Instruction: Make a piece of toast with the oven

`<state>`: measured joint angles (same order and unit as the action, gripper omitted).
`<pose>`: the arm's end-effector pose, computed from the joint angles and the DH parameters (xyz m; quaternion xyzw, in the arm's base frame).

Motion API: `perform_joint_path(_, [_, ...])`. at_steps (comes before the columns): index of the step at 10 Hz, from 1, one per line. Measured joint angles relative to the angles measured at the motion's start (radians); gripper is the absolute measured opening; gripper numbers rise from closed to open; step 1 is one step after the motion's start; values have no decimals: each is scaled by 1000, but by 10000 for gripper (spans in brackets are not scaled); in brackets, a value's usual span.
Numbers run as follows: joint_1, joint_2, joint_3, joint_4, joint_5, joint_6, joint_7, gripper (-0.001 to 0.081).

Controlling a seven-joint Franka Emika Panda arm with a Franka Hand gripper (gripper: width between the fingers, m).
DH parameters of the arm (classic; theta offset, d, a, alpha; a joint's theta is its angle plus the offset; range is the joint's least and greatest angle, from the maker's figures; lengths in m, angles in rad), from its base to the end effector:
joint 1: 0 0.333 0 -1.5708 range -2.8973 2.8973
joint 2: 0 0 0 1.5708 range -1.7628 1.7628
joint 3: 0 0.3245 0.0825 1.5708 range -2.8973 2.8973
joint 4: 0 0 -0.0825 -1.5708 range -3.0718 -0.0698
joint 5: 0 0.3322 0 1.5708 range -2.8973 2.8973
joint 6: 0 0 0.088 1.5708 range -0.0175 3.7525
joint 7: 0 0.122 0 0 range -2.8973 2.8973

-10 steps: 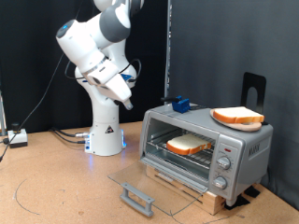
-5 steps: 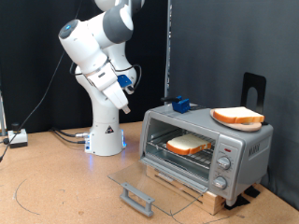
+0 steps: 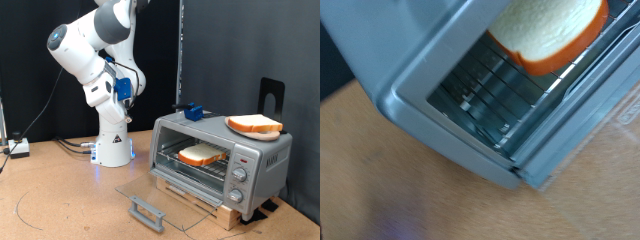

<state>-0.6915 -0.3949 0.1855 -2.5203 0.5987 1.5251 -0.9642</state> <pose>0.2927 -0.0784 0.4206 -0.9176 -0.1199 0.0375 0.3771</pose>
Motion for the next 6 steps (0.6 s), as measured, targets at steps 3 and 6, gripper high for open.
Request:
perform_joint_path(3, [-34,77,-29,30,138,-26,238,809])
perform_joint_path(6, [-75,197,-42,97,48,-13,321,809])
